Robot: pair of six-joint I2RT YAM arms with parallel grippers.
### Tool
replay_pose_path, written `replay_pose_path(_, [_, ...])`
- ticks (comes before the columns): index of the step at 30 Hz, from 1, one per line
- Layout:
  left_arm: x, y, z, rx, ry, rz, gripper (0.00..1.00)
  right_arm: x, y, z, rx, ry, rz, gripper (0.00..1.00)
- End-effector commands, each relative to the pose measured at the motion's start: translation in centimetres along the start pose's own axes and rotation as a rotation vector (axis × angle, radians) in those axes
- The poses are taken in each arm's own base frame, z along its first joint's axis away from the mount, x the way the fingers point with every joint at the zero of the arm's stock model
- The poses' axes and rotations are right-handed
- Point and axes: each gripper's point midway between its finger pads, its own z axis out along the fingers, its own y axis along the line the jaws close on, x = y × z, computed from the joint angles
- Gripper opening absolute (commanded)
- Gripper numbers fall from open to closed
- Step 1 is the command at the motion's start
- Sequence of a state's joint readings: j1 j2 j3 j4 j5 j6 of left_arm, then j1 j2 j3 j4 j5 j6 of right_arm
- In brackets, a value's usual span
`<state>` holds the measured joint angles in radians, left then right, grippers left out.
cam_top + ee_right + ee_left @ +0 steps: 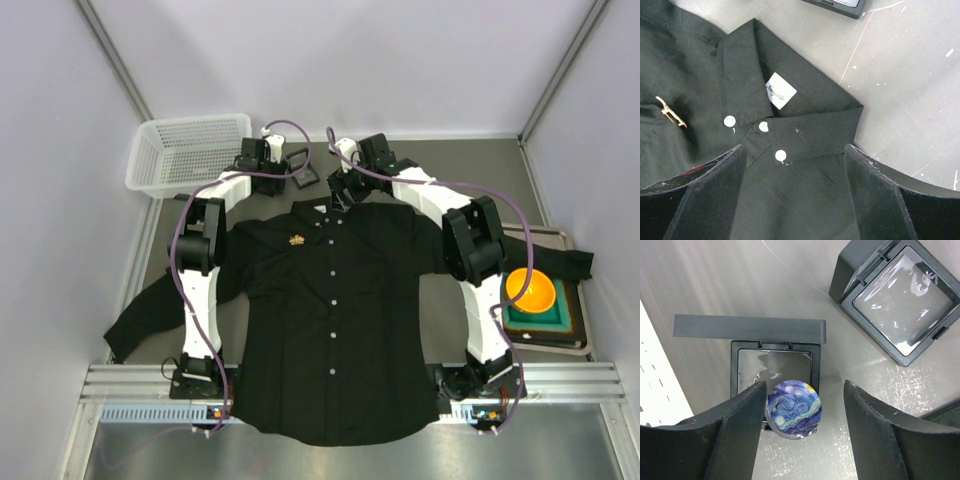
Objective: Pin the brooch onto the clothing
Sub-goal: Pick up the brooch from the brooch box.
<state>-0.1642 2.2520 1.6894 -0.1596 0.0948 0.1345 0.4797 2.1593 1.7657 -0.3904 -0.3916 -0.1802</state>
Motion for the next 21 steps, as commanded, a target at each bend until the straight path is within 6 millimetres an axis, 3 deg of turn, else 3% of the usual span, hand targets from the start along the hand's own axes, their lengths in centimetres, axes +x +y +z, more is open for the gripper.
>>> replay_pose_path(1, [-2.9,0.9,-1.6,-0.055,-0.052,0.027,0.68,-3.0,0.4,-2.2,-0.002,-0.078,-0.020,0.78])
replay_pose_path(5, [-2.6,0.9,-1.3,-0.064,-0.037,0.025,0.65,-3.0,0.4,-2.3,0.001,-0.078,-0.018,0.78])
replay_pose_path(10, [-2.7,0.6,-1.4,-0.046,-0.039,0.020,0.50,-3.1,0.3,-2.3,0.008,-0.079,-0.024,0.78])
replay_pose_path(21, [-4.3,0.2,-2.4,-0.034,-0.082,0.023,0.41,-3.2,0.3,-2.3,0.004,-0.082,-0.020,0.78])
